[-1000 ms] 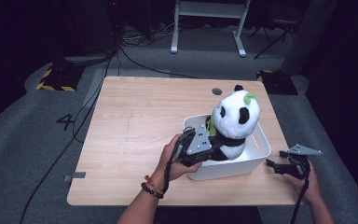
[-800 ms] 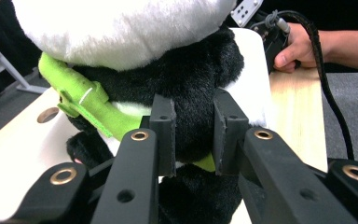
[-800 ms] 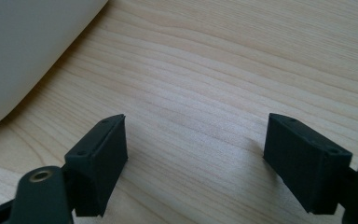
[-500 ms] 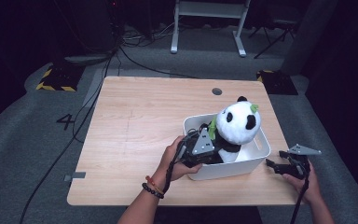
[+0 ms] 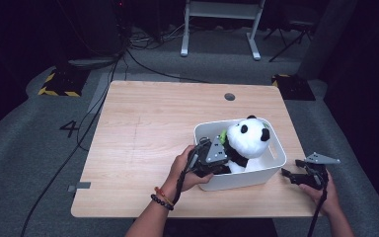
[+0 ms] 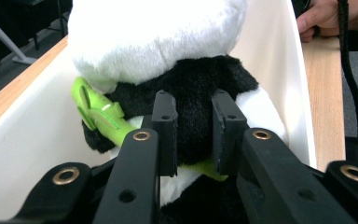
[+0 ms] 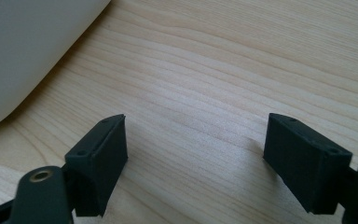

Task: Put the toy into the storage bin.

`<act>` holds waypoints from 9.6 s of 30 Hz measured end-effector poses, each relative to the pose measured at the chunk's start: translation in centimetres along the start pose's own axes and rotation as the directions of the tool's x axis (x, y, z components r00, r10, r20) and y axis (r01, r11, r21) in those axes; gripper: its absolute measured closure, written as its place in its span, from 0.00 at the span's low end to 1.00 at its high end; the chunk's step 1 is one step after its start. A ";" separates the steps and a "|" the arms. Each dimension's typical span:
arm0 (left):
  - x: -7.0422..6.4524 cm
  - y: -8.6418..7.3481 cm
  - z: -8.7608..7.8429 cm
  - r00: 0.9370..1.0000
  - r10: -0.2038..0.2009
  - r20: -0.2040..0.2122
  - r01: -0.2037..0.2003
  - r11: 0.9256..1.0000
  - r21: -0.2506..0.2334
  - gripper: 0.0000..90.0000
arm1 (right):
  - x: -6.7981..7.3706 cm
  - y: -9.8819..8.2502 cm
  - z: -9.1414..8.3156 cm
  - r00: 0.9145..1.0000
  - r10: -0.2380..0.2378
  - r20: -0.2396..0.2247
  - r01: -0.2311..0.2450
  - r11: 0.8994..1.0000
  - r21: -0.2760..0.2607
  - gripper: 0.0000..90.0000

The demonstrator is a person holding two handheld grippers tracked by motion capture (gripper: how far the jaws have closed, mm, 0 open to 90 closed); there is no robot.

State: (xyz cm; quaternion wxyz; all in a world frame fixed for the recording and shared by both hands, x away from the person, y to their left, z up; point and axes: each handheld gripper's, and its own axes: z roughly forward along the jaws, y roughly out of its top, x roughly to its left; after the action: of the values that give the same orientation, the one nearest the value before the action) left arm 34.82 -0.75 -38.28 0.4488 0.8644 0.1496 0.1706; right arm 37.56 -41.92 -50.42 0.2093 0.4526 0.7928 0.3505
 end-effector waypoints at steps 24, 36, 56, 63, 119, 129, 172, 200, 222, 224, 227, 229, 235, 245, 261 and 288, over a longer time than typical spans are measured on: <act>0.7 0.2 1.1 0.999 -0.042 0.015 0.041 0.997 0.064 0.80 | 0.0 0.0 0.0 1.000 -0.005 -0.005 0.005 1.000 0.001 0.24; 0.9 0.2 1.2 0.999 -0.046 0.012 0.045 0.997 0.058 0.75 | 0.0 0.0 0.0 1.000 -0.005 -0.005 0.005 1.000 0.001 0.24; 1.6 0.2 0.3 0.997 -0.076 -0.011 0.076 0.997 0.003 0.71 | 0.0 0.0 0.0 1.000 -0.006 -0.007 0.006 1.000 0.001 0.24; 1.9 0.1 -0.1 0.997 -0.079 -0.011 0.079 0.997 0.010 0.69 | 0.0 0.0 0.0 1.000 -0.006 -0.007 0.006 1.000 0.000 0.24; 3.9 -0.9 -2.8 0.980 -0.176 -0.092 0.172 0.984 -0.046 0.17 | 0.0 0.0 0.0 1.000 -0.005 -0.006 0.005 1.000 0.000 0.24; 4.1 -1.3 -2.9 0.977 -0.155 -0.144 0.154 0.988 -0.017 0.17 | 0.0 0.0 0.0 1.000 -0.006 -0.007 0.006 1.000 0.001 0.24; 5.3 -4.4 -6.8 0.955 -0.126 -0.268 0.149 0.986 0.070 0.17 | 0.1 0.0 0.0 1.000 -0.004 -0.006 0.004 1.000 0.001 0.24; 5.7 -7.9 -7.1 0.953 -0.094 -0.287 0.155 0.968 0.197 0.17 | 0.1 0.0 0.0 1.000 -0.004 -0.005 0.004 1.000 0.001 0.24; 6.1 -10.3 -6.6 0.947 -0.103 -0.305 0.189 0.946 0.265 0.18 | 0.1 0.0 0.0 1.000 -0.003 -0.004 0.003 1.000 0.001 0.24; 6.3 -10.7 -6.5 0.945 -0.112 -0.306 0.200 0.941 0.272 0.18 | 0.1 0.0 0.0 1.000 -0.003 -0.005 0.003 1.000 0.001 0.24; 6.5 -11.2 -6.5 0.944 -0.104 -0.314 0.202 0.933 0.298 0.18 | 0.1 0.0 0.0 1.000 -0.003 -0.005 0.003 1.000 0.001 0.24; 6.6 -11.7 -6.5 0.945 -0.114 -0.308 0.215 0.924 0.316 0.18 | 0.1 0.0 0.0 1.000 -0.003 -0.005 0.003 1.000 0.001 0.24; 6.7 -12.7 -6.5 0.941 -0.128 -0.314 0.234 0.915 0.328 0.18 | 0.1 0.0 0.0 1.000 -0.003 -0.005 0.003 1.000 0.001 0.24; 6.7 -14.0 -6.7 0.936 -0.134 -0.327 0.252 0.902 0.352 0.18 | 0.1 0.0 0.0 1.000 -0.004 -0.005 0.004 1.000 0.001 0.24; 6.2 -16.0 -6.9 0.930 -0.149 -0.335 0.274 0.890 0.365 0.18 | 0.1 0.0 0.0 1.000 -0.003 -0.005 0.003 1.000 0.001 0.24; 5.0 -19.6 -9.0 0.908 -0.244 -0.341 0.356 0.878 0.320 0.18 | 0.1 0.0 0.0 1.000 -0.002 -0.003 0.002 1.000 0.001 0.24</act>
State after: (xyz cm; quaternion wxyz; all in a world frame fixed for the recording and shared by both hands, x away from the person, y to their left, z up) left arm 33.42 18.64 -48.84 0.2698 0.8652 0.3769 0.1914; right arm 37.46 -41.87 -50.44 0.2085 0.4512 0.7937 0.3507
